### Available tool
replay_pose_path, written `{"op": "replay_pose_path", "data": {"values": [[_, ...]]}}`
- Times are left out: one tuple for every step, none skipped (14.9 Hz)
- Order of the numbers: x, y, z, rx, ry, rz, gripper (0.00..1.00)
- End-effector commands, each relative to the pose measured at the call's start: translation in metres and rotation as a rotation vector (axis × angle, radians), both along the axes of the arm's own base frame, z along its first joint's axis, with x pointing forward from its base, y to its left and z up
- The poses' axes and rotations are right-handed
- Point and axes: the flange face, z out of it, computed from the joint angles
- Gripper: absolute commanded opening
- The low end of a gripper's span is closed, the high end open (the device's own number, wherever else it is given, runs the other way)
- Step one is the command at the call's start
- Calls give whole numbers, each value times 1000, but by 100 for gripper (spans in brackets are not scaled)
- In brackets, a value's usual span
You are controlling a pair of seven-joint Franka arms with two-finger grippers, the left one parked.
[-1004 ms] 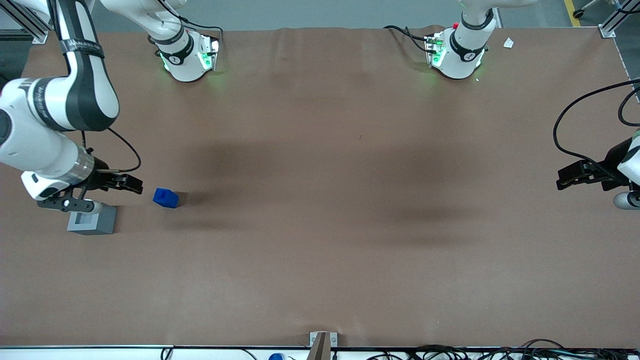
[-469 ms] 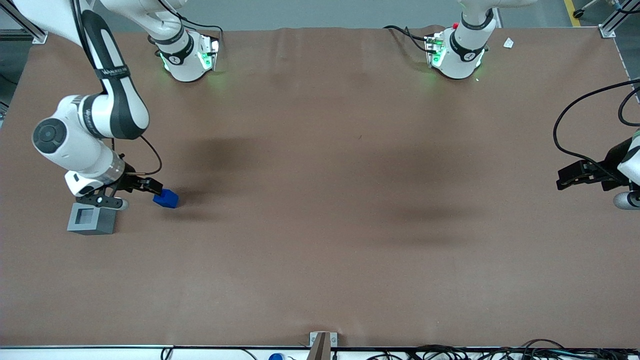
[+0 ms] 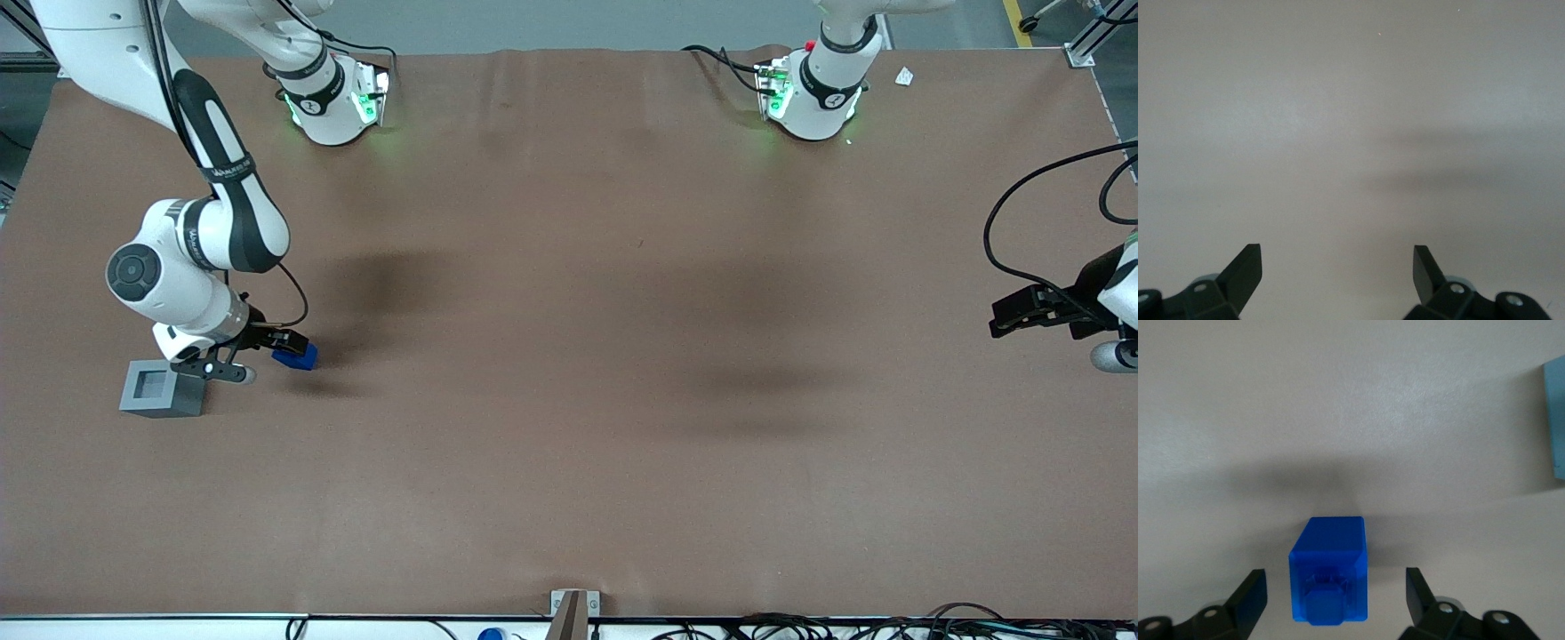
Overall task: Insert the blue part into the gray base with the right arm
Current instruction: 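Close the right gripper on the blue block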
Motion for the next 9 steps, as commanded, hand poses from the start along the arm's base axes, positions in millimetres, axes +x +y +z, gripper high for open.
{"op": "replay_pose_path", "data": {"values": [[0,2,0,12,-1,-19,81],[0,2,0,12,-1,-19,75],[0,2,0,12,-1,-19,66],[0,1,0,12,-1,-21,57],[0,2,0,12,-1,-19,48],[0,2,0,12,-3,-18,38],[0,3,0,12,-3,-16,31],[0,3,0,12,-3,-16,26],[1,3,0,12,-4,-16,20]]}}
